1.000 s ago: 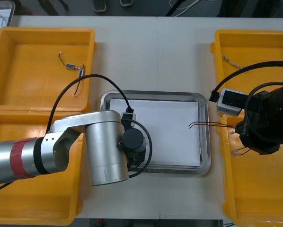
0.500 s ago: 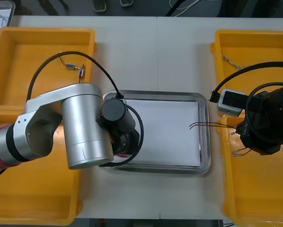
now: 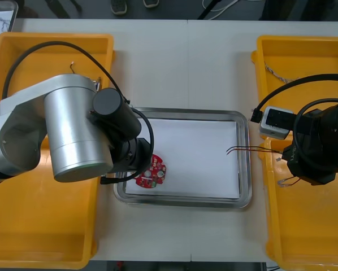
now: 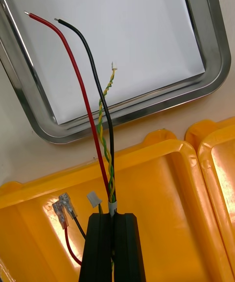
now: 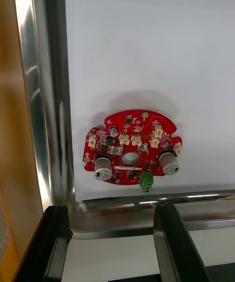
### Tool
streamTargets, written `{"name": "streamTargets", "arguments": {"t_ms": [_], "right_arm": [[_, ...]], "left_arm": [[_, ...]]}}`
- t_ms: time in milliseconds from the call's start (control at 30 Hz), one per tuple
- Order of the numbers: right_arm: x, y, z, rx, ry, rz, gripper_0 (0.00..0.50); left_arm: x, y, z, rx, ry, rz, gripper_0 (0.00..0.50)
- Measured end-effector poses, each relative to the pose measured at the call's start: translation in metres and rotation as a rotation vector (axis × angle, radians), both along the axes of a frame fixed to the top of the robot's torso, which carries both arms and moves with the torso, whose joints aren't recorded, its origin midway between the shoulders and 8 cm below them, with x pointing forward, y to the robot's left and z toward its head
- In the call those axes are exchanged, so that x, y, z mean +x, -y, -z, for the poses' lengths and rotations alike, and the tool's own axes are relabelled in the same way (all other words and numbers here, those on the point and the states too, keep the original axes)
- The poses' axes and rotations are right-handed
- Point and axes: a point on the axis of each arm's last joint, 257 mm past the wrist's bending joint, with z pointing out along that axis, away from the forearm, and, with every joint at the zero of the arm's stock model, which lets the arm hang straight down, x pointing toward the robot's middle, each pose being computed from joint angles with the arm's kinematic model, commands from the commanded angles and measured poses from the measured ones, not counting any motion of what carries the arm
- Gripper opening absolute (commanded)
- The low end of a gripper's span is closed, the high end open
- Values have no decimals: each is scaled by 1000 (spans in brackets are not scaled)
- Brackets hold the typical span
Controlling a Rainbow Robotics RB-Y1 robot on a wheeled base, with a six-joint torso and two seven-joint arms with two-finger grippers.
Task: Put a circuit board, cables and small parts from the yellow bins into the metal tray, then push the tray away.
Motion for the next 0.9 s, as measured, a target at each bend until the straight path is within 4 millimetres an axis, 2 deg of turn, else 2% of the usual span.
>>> {"name": "streamTargets", "arguments": {"t_ms": [433, 900], "right_arm": [[1, -11, 6, -25, 1, -39, 0], [6, -60, 16, -58, -18, -165, 0]], "left_arm": [[11, -21, -26, -33, -3, -58, 500], [20, -50, -62, -65, -4, -120, 500]]}}
